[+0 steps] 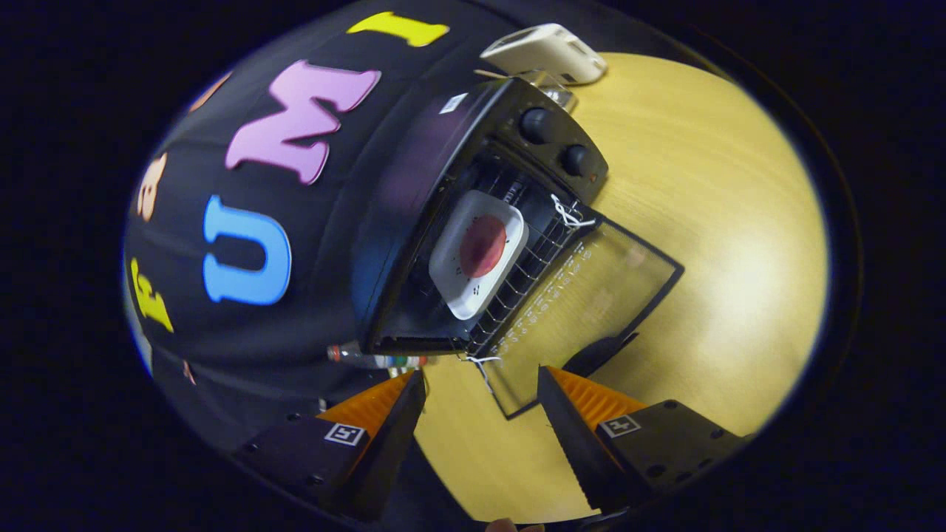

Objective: Open the toaster oven, put the food inside, and close the toaster oven door.

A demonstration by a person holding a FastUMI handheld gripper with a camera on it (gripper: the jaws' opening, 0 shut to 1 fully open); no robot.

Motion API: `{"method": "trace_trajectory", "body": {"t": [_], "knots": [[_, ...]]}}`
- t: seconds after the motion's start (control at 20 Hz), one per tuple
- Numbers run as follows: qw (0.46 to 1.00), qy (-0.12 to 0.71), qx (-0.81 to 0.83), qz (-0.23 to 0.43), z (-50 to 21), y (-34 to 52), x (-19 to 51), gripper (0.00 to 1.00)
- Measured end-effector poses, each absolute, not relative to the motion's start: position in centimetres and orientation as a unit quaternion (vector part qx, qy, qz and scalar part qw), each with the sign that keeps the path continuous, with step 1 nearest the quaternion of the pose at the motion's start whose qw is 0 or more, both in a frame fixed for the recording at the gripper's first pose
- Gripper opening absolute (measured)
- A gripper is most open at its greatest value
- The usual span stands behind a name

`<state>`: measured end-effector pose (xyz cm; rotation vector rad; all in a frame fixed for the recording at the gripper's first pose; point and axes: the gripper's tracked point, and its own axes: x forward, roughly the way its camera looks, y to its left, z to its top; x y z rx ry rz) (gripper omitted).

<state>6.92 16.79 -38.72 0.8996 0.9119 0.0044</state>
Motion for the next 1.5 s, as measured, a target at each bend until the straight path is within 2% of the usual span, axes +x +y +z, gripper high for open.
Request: {"method": "trace_trajectory", "body": {"t": [0.2,0.45,0.65,1.15,1.5], "knots": [[0.875,0.427,0.221,0.05,-41.4,14.7,3.9,0.99],[0.878,0.467,0.079,0.068,-45.7,14.2,1.0,0.99],[0.87,0.485,0.051,0.073,-47.8,15.3,1.1,0.99],[0.861,0.507,0.024,0.039,-52.2,15.0,4.3,0.99],[0.86,0.51,0.01,0.02,-52.1,14.9,4.5,0.99]]}}
